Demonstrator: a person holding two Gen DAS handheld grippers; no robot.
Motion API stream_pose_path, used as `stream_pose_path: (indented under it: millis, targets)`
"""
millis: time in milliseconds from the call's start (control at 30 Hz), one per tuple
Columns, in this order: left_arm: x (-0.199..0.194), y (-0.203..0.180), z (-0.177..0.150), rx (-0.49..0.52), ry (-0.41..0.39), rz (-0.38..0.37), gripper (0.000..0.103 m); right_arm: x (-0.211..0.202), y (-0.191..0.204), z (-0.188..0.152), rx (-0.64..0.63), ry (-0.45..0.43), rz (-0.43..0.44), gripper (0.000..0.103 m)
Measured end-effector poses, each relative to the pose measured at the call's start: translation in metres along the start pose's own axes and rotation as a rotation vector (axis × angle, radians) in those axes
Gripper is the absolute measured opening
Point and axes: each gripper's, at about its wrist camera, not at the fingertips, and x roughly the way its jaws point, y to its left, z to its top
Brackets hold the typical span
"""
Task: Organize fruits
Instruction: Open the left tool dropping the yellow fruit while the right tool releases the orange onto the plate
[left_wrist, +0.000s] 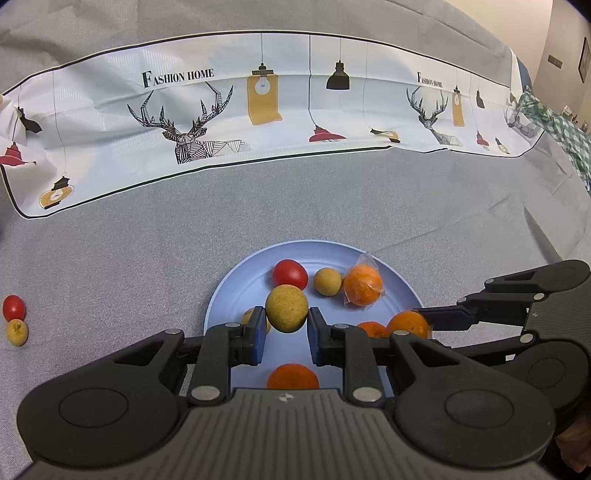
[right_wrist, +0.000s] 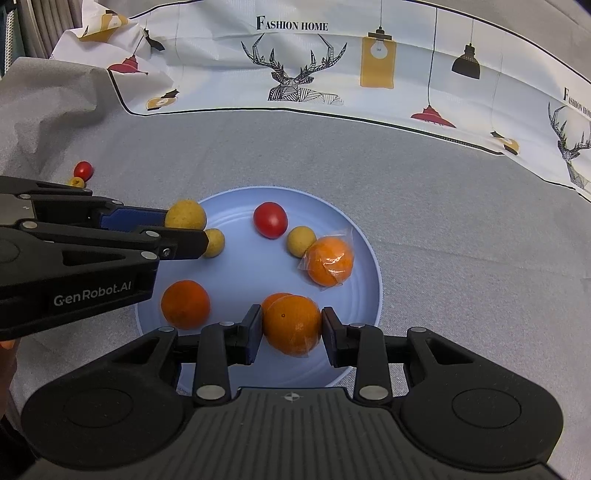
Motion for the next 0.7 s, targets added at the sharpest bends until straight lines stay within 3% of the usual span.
stream_pose_path:
  millis: [367,433,500,700]
  targets:
    - [0.0005,0.0004,0.0005,-0.002,0.008,-0.013,0.029,-0.0003,0.0009,0.0003,0.004,-0.008,-0.007,0.036]
    - [-0.0005,0.001,0.0012,-0.004,0.003,-0.016,0.033,-0.0016,0.0008,0.0017,0.009,-0.018,-0.013,0.038]
    - [-0.0015,0.0019,0.0018,-0.009,-0.002,-0.013,0.034,-0.003,-0.0004,0.0023,0.018,-0.028,-0.016,0.048]
    - [-0.005,0.0064,0.0039,-0.021,-0.015,-0.004,0.034,-0.0046,0.0,0.0038,0.019,-0.04,-0.028,0.05]
